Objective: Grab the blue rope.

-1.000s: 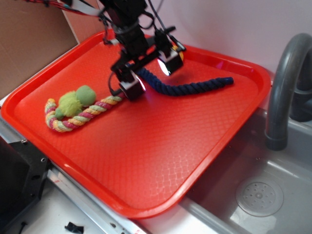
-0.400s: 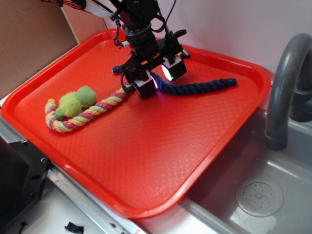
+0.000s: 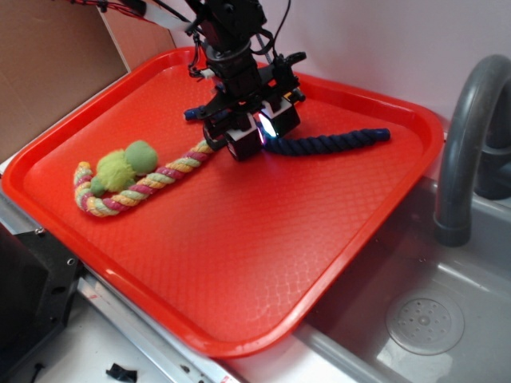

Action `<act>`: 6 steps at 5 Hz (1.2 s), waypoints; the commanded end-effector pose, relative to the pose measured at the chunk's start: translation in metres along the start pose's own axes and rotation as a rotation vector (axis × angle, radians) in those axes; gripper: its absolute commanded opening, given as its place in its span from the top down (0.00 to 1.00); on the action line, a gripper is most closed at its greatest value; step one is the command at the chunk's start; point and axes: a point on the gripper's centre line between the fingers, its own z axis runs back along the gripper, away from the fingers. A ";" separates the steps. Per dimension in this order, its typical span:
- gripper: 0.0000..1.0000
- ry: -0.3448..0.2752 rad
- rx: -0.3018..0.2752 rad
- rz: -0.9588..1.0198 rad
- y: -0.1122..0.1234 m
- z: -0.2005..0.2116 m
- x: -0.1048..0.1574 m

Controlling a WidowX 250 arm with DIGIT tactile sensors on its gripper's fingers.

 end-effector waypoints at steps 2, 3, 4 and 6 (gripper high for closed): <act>1.00 0.021 -0.019 -0.499 0.009 0.096 0.001; 1.00 0.129 -0.093 -0.740 0.023 0.132 -0.010; 1.00 0.131 -0.123 -0.994 0.040 0.171 -0.010; 1.00 0.108 -0.162 -1.129 0.069 0.215 0.011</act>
